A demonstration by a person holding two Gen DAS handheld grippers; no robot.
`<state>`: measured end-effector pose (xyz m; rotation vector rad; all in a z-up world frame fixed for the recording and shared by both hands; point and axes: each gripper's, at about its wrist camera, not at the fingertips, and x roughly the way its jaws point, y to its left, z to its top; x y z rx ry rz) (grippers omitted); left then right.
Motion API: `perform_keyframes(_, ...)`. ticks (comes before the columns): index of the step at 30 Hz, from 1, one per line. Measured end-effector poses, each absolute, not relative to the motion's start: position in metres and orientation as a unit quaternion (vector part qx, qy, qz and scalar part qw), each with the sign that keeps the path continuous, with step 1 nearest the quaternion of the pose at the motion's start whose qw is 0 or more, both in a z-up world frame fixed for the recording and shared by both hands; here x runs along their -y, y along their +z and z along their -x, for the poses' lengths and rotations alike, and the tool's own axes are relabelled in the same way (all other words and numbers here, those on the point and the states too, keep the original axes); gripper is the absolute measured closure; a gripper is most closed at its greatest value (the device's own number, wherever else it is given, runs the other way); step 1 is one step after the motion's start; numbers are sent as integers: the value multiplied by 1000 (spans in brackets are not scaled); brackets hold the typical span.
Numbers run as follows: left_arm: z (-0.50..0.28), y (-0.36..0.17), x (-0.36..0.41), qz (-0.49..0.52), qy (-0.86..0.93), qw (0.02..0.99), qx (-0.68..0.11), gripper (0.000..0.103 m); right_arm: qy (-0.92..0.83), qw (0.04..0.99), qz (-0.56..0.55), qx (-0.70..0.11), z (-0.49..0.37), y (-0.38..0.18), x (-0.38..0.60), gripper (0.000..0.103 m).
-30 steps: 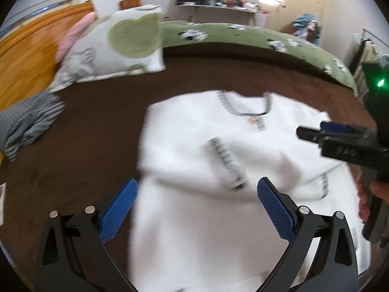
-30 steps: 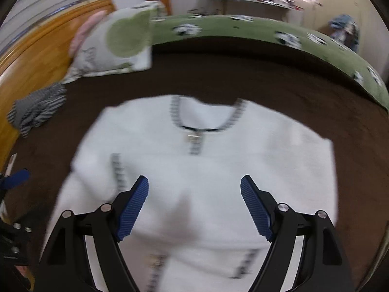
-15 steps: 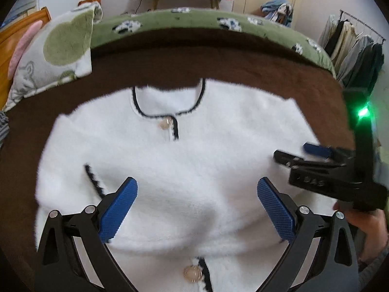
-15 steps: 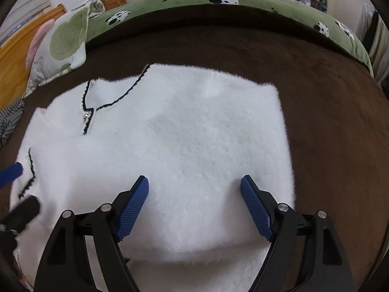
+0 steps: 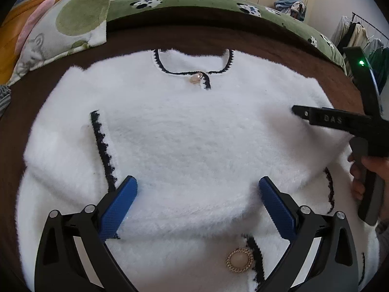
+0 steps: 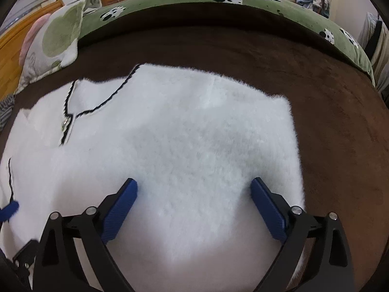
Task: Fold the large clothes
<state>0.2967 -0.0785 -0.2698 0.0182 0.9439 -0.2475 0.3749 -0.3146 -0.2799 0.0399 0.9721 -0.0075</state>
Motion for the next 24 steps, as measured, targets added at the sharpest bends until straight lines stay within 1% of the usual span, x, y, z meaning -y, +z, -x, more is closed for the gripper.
perform_keyframes(4,-297,-271,73,-9,-126,883,-451,6,-4,885,-16,-466,-378,-282,314,6)
perform_keyframes(16,-296,-274,72,-9,-134,886,-443,6,-3,886,-3,-465,-371,-277,311,6)
perform_keyframes(19,-296,-273,72,-6,-135,885,-445,6,-4,880,-5,-474,-358,-265,310,6)
perform_keyframes(24,-293,-254,75,-25,-119,877,-466,6,-8,879,-18,-477,-318,-237,311,6)
